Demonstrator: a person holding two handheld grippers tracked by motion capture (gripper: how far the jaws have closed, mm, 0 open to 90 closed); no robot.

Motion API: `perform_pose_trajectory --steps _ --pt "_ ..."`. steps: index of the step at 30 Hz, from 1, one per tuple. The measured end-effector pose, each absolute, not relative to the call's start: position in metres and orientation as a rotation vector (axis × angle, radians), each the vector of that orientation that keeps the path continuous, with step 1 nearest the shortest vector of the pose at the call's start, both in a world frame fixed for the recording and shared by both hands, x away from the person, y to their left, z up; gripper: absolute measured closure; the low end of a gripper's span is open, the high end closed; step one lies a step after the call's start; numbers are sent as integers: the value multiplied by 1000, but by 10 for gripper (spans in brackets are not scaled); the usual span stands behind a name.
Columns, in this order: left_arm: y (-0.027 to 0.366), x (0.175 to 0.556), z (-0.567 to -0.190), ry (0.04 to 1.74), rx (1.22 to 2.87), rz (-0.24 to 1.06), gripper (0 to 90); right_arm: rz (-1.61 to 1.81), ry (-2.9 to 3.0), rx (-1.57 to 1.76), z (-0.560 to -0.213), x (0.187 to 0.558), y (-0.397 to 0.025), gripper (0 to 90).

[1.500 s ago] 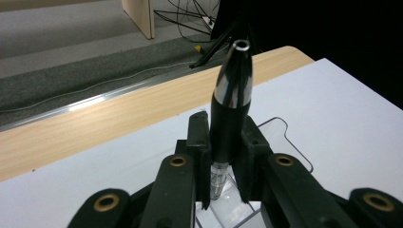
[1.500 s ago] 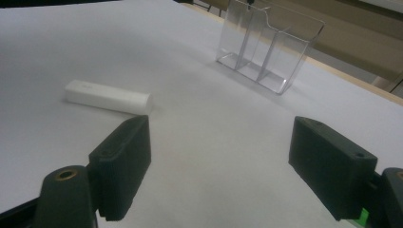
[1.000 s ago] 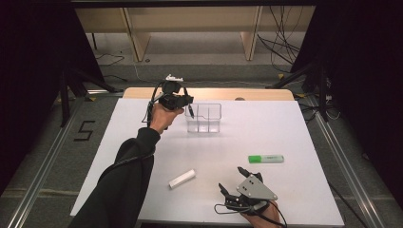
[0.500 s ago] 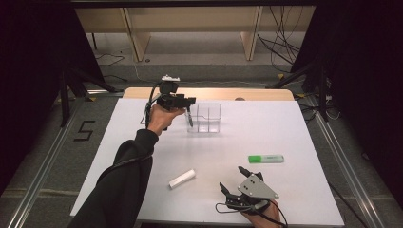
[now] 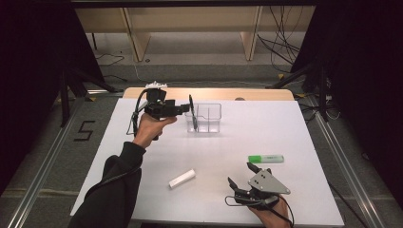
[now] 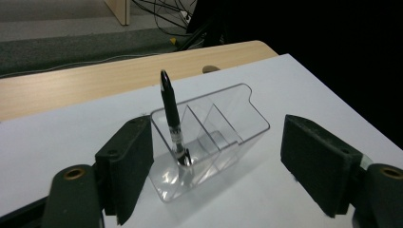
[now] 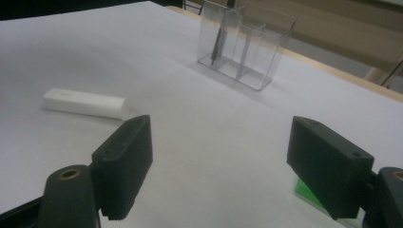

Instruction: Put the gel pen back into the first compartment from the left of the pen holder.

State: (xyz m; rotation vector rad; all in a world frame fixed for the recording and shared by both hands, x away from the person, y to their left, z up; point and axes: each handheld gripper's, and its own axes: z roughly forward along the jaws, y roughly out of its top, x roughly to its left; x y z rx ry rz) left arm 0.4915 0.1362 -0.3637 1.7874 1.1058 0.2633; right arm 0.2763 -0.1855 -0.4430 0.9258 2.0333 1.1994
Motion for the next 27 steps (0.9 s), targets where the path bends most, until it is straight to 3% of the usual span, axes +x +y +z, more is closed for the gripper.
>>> perform_pose_trajectory --steps 11,27 --pt "149 453 -398 1068 1813 189 227 1267 2173 1004 -426 302 -220 236" --pt "153 413 -419 956 1855 208 203 1196 2209 1074 -398 347 -247 263"
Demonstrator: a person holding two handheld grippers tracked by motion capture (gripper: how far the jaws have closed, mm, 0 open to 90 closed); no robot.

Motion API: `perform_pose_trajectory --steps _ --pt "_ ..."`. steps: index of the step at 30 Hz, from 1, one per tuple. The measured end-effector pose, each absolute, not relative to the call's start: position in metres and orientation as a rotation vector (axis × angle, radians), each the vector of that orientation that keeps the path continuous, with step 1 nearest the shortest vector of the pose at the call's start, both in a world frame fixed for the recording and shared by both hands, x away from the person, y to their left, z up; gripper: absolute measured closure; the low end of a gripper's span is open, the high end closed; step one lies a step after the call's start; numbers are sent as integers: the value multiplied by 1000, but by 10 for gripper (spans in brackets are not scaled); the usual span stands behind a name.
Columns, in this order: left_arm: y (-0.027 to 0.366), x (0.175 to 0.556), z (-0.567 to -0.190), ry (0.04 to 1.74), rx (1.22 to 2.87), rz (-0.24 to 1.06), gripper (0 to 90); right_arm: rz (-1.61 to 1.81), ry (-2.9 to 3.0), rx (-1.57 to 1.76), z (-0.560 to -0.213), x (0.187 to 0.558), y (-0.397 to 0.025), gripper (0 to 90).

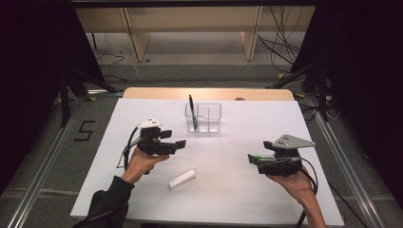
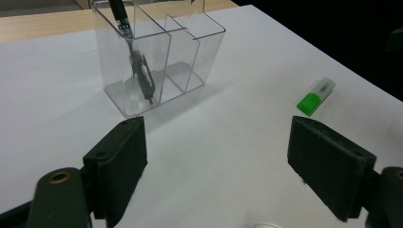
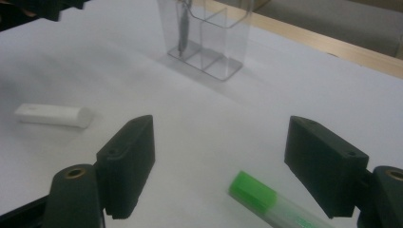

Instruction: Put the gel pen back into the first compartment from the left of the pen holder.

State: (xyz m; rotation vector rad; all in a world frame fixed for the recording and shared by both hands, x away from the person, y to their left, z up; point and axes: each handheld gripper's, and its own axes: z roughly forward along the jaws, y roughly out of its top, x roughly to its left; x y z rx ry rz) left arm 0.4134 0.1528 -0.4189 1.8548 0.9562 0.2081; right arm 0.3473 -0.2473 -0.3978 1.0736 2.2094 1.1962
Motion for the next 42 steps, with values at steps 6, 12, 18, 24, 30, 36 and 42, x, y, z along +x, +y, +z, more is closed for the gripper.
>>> perform_pose_trajectory --steps 6,12,18,24,30,36,42 --pt "154 397 -421 914 1849 254 202 1108 2163 1188 -403 360 -255 300" --pt "153 378 -426 874 1826 259 197 1034 2123 1282 -411 376 -264 411" --pt "157 363 -435 852 1795 253 197 934 2082 1378 -423 389 -274 623" --pt "164 353 -442 860 1776 257 197 827 2064 1463 -441 402 -286 813" --pt "166 346 -443 837 1797 262 197 747 2034 1536 -454 411 -295 900" --pt "168 342 -448 836 1842 304 197 706 2034 1586 -468 416 -301 900" --pt "174 339 -453 838 1859 317 197 704 2028 1621 -474 416 -307 900"
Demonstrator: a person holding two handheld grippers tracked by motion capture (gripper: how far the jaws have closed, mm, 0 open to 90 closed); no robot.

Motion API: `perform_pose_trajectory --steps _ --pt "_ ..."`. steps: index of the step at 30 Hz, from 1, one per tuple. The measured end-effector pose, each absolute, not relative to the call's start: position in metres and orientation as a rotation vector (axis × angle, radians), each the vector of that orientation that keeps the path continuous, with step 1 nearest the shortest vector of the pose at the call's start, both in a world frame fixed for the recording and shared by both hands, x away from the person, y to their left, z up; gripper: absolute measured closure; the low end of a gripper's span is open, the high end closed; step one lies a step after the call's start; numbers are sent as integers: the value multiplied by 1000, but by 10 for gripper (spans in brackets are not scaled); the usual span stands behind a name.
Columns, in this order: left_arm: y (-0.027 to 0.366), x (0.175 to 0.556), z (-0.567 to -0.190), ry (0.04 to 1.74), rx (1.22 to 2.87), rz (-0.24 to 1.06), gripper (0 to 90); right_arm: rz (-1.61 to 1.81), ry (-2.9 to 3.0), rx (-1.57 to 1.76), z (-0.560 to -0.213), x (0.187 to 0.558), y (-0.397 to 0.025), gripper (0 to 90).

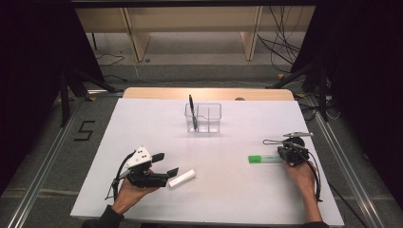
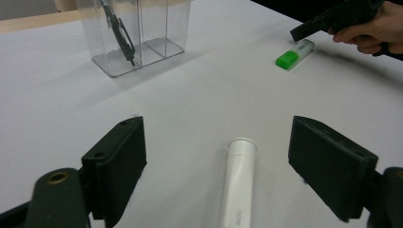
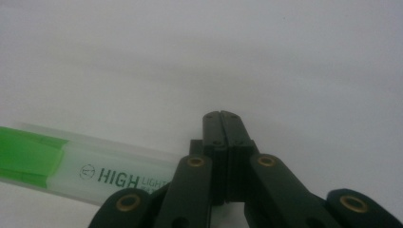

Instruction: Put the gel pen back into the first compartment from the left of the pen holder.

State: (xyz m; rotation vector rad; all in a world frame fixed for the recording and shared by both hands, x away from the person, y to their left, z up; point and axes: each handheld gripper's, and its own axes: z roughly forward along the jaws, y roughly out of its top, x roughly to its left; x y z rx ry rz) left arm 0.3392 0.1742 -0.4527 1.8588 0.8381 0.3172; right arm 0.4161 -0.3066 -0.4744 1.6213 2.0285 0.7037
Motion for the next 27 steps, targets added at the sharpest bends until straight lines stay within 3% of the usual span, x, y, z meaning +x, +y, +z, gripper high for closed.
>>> perform_pose_trajectory --steps 4,27 --pt "178 338 -454 846 1833 270 197 701 2036 1633 -475 416 -307 900" --pt "181 335 -457 843 1850 307 182 629 2159 1638 -469 382 -303 900"
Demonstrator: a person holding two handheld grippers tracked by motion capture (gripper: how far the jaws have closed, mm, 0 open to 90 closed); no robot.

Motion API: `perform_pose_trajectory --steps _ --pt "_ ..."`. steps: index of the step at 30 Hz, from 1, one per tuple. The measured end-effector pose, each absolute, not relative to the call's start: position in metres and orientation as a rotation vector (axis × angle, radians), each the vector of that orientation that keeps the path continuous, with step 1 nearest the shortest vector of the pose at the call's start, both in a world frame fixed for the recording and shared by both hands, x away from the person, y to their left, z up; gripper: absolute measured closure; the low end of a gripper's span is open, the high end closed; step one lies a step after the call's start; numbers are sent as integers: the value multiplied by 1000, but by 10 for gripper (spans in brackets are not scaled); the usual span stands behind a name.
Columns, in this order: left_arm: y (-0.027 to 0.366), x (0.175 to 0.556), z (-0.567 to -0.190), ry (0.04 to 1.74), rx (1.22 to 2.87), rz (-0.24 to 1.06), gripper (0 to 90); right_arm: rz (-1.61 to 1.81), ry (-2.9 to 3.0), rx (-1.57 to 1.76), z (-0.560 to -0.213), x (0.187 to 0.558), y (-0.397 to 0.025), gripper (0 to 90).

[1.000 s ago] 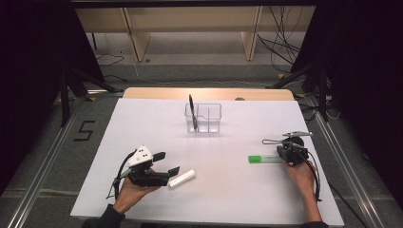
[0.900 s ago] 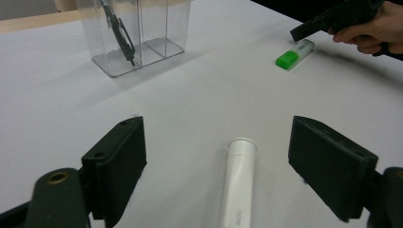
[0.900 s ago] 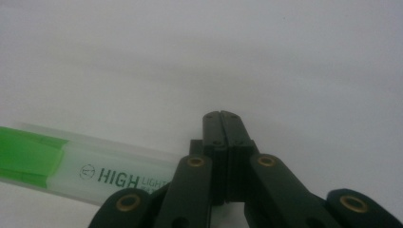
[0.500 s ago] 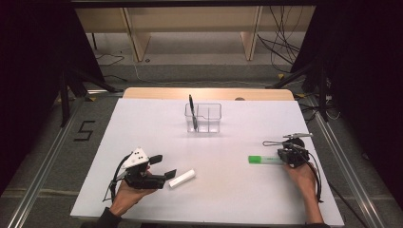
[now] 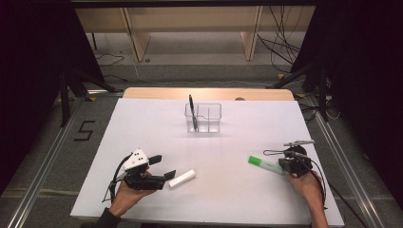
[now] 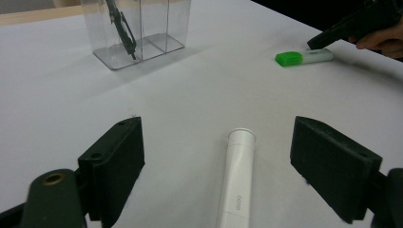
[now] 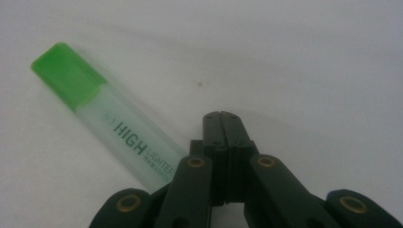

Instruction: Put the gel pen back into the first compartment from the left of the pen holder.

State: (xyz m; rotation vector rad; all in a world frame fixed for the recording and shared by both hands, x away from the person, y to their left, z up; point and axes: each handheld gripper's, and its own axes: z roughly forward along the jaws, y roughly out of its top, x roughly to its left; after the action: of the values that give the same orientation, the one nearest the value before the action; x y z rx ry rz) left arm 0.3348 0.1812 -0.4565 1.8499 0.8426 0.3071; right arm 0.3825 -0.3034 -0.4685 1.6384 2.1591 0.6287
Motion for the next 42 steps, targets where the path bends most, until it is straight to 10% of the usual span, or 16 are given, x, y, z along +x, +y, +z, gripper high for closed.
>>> perform_pose_trajectory --steps 24,42 --pt "181 336 -456 843 1835 301 183 607 2292 1554 -458 360 -283 900" --pt "179 338 -456 839 1825 279 183 800 2433 1375 -444 367 -256 281"
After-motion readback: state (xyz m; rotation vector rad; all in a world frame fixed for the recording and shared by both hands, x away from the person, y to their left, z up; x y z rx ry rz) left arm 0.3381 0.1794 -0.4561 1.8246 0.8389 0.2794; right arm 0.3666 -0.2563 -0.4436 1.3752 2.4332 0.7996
